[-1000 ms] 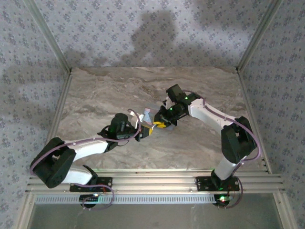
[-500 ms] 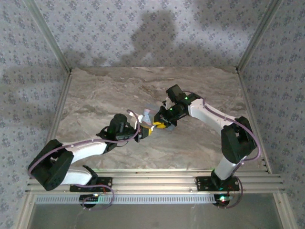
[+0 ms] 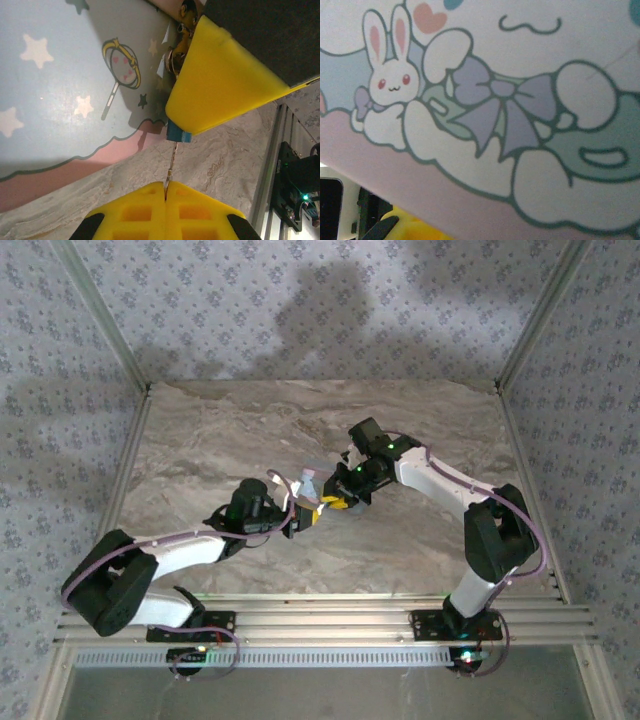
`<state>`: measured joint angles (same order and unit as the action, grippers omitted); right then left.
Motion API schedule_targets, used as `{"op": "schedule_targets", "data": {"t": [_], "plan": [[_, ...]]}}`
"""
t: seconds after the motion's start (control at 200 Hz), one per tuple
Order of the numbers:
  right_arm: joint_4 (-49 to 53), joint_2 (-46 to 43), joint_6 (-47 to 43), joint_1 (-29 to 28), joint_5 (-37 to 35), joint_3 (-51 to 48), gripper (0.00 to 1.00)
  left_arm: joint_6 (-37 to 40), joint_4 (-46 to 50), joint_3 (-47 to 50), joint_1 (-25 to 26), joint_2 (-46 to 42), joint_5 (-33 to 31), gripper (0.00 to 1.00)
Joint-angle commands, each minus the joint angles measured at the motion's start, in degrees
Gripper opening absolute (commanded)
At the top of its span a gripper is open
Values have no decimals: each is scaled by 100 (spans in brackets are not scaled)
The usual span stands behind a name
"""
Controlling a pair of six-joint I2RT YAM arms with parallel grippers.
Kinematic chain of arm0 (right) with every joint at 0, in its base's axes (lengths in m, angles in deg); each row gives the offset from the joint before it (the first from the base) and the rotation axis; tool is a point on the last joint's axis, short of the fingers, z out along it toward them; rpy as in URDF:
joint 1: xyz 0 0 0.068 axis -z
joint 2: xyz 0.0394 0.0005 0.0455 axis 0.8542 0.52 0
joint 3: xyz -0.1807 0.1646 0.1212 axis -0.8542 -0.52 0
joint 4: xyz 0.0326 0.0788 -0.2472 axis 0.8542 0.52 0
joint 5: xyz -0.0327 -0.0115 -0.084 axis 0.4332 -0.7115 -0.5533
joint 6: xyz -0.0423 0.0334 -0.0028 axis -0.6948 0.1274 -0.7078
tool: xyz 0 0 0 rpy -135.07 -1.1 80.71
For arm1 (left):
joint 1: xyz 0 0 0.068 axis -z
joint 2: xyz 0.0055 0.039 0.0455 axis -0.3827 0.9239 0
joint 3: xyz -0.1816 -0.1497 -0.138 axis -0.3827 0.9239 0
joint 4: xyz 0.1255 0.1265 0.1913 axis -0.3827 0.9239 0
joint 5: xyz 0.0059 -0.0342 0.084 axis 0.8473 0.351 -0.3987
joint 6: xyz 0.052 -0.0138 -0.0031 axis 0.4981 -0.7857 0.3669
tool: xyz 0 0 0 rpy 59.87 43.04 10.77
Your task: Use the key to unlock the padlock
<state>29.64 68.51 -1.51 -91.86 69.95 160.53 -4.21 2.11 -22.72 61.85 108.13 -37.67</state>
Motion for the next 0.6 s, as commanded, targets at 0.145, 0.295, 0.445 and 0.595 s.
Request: {"op": "schedule_targets", "data": {"t": [0.145, 0.295, 0.445, 0.595], "plan": [[-14, -46, 4, -30, 221, -51, 0, 62, -159, -217, -46, 9, 218, 0], [-25, -45, 11, -50, 214, -94, 0, 53, -176, -248, -50, -2, 212, 0], [-42, -29, 24, -78, 229, -103, 0, 62, -168, -291, -43, 17, 183, 0], [-78, 1, 48, -135, 230, -86, 0, -1, -268, -414, -52, 141, 291, 0]]}}
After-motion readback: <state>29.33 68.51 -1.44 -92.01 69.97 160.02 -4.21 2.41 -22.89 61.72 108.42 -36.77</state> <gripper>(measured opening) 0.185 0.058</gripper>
